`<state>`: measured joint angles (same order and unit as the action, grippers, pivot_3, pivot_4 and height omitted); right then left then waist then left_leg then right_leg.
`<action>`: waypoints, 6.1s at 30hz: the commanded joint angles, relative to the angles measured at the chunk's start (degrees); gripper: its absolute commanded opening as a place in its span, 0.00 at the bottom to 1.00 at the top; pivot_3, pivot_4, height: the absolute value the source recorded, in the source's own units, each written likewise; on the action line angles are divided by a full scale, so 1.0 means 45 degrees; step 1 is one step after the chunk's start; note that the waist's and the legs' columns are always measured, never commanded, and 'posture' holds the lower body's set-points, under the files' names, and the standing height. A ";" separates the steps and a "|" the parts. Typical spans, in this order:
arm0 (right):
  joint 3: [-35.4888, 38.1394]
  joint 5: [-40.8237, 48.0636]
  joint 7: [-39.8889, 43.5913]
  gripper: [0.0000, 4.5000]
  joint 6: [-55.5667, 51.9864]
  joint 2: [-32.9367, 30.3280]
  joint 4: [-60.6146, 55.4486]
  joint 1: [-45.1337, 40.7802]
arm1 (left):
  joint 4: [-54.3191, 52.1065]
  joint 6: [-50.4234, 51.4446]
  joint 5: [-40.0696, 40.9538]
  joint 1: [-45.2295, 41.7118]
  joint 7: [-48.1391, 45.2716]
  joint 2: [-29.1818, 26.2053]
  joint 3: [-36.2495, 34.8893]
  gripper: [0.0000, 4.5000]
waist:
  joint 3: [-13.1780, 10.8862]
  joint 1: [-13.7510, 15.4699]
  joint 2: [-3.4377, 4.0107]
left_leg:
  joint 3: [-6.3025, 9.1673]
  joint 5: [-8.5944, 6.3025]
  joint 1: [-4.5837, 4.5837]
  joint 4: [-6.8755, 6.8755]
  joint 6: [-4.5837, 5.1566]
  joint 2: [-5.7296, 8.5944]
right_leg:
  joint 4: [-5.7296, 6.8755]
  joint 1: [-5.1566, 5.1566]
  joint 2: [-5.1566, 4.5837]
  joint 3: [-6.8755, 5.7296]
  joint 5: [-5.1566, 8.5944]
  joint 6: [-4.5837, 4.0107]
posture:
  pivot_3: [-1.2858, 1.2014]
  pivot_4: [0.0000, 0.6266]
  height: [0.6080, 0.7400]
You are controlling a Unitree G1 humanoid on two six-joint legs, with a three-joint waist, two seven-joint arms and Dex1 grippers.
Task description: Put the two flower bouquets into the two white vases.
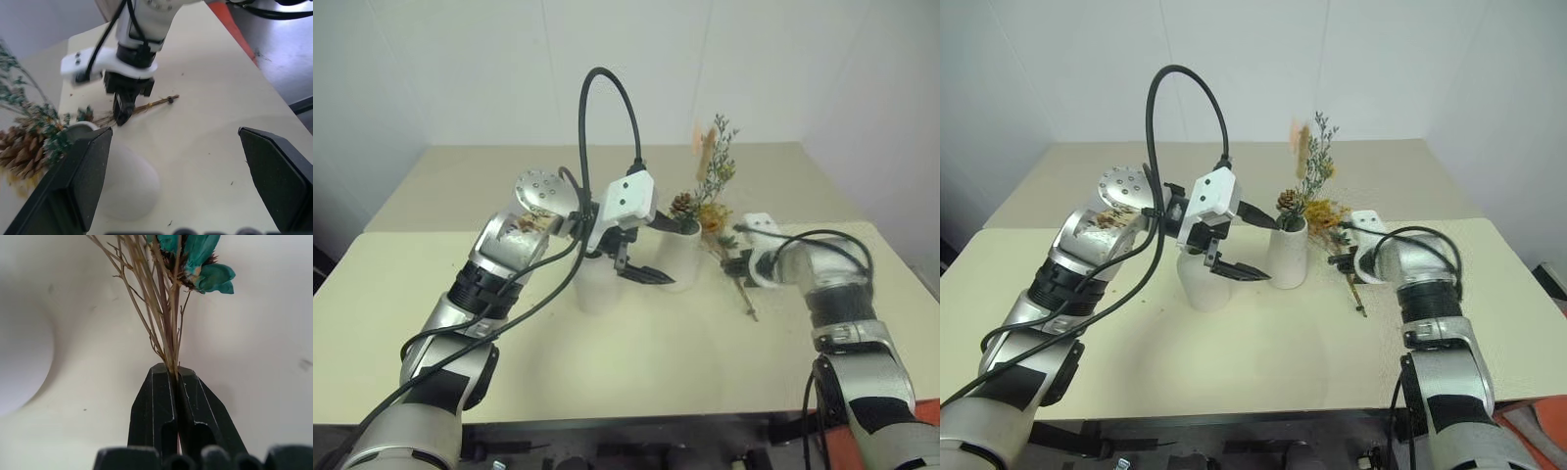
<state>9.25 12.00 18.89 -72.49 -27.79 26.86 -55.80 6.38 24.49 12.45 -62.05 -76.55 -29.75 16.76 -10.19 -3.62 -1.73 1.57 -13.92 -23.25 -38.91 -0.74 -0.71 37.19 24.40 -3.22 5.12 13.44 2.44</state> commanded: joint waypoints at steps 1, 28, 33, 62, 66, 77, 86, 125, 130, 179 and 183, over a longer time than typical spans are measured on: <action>0.2428 0.0243 -0.1318 0.01 -0.0914 0.0160 -0.1647 0.0181 | 0.0236 0.0067 0.0340 -0.0427 0.0510 -0.0009 -0.0921 1.00 | 0.0000 0.0009 0.0000 | -0.0001 0.0000 0.0002 0.0001 0.0000 0.0000 | 0.0000 0.0000 0.0000 0.0001 0.0000 0.0000 | 0.52 0.24 1.00; 0.4608 0.8981 0.1301 0.01 0.5589 0.1061 -1.2672 0.4523 | -0.2170 0.2350 0.1552 0.2342 0.1413 -0.3333 -0.2891 1.00 | 0.0007 -0.0046 0.0024 | 0.0002 0.0000 0.0028 0.0006 0.0000 -0.0010 | -0.0001 -0.0022 0.0007 -0.0002 0.0001 0.0002 | 0.52 0.24 1.00; 0.3593 0.9673 0.1134 0.01 0.5702 0.0797 -1.2280 0.4198 | -0.2303 0.2478 0.1616 0.2560 0.1691 -0.3469 -0.2966 1.00 | 0.0007 -0.0032 0.0024 | 0.0000 0.0000 0.0027 0.0005 0.0000 -0.0010 | -0.0004 -0.0021 0.0008 -0.0003 0.0002 0.0002 | 0.52 0.24 1.00; -0.2095 0.5217 0.1097 0.01 0.9959 0.5043 -0.6848 0.1149 | -0.3610 0.3607 0.2680 0.4433 0.2702 -0.4830 -0.4044 1.00 | 0.0007 -0.0060 0.0025 | 0.0005 0.0000 0.0018 0.0007 -0.0002 -0.0017 | 0.0001 0.0002 0.0010 -0.0015 0.0000 -0.0001 | 0.52 0.24 1.00; -0.2172 0.4664 0.1166 0.01 1.0516 0.5509 -0.6278 0.1083 | -0.3683 0.3713 0.2700 0.4438 0.2824 -0.4860 -0.3926 1.00 | 0.0007 -0.0072 0.0026 | 0.0005 0.0001 0.0017 0.0006 -0.0002 -0.0016 | 0.0005 0.0003 0.0010 -0.0016 -0.0001 -0.0003 | 0.52 0.24 1.00; -0.2344 0.3893 0.1131 0.01 1.1394 0.6814 -0.5760 0.0870 | -0.3669 0.3918 0.2675 0.4980 0.2784 -0.5340 -0.3913 1.00 | 0.0005 -0.0089 0.0029 | 0.0010 0.0001 0.0020 0.0012 -0.0004 -0.0021 | 0.0015 0.0014 0.0013 -0.0016 -0.0003 -0.0007 | 0.52 0.24 1.00; -0.2752 0.3497 0.1546 0.01 1.1785 0.7393 -0.5233 0.1194 | -0.4010 0.4142 0.2809 0.5307 0.3176 -0.5286 -0.4036 1.00 | 0.0004 -0.0088 0.0029 | 0.0014 0.0002 0.0021 0.0015 -0.0005 -0.0021 | 0.0014 0.0013 0.0013 -0.0021 -0.0004 -0.0008 | 0.52 0.24 1.00; -0.4581 0.1694 0.3112 0.99 1.1945 0.5044 -0.8217 0.4021 | -0.2726 0.3272 0.2478 0.4369 0.3232 -0.4520 -0.3296 1.00 | 0.0005 -0.0092 0.0028 | 0.0013 0.0002 0.0023 0.0013 -0.0007 -0.0021 | 0.0009 0.0009 0.0015 -0.0023 -0.0004 -0.0009 | 0.52 0.24 1.00; -0.5233 0.1372 0.3572 0.99 1.1859 0.5170 -0.7047 0.3461 | -0.2426 0.3075 0.2275 0.4132 0.3176 -0.4284 -0.3111 1.00 | 0.0005 -0.0094 0.0027 | 0.0014 0.0003 0.0024 0.0012 -0.0007 -0.0024 | 0.0011 0.0009 0.0022 -0.0022 -0.0004 -0.0011 | 0.52 0.24 1.00; 0.2875 0.4751 0.8840 0.99 0.8293 -0.5275 -0.9182 0.9110 | -0.4426 0.2011 0.5046 0.8876 0.1659 -0.5635 -0.7684 1.00 | 0.0001 0.0234 0.0010 | 0.0001 0.0001 0.0041 0.0007 -0.0005 -0.0025 | -0.0026 -0.0041 0.0010 -0.0035 0.0004 -0.0011 | 0.52 0.24 1.00; 0.2879 0.4747 0.8874 0.99 0.8545 -0.5386 -0.9044 0.9246 | -0.4640 0.2375 0.5280 0.8781 0.1868 -0.5666 -0.7524 1.00 | 0.0001 0.0232 0.0010 | -0.0002 0.0001 0.0057 0.0005 -0.0005 -0.0028 | -0.0021 -0.0053 0.0012 -0.0031 0.0004 -0.0012 | 0.52 0.24 1.00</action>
<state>19.94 32.76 58.58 -35.83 -51.05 -12.99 -14.26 -12.38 35.20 34.68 -21.66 -68.47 -54.20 -15.56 -10.18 -2.58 -1.68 1.55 -13.91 -22.97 -38.88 -0.77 -0.83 37.10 24.14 -3.17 5.00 13.46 2.39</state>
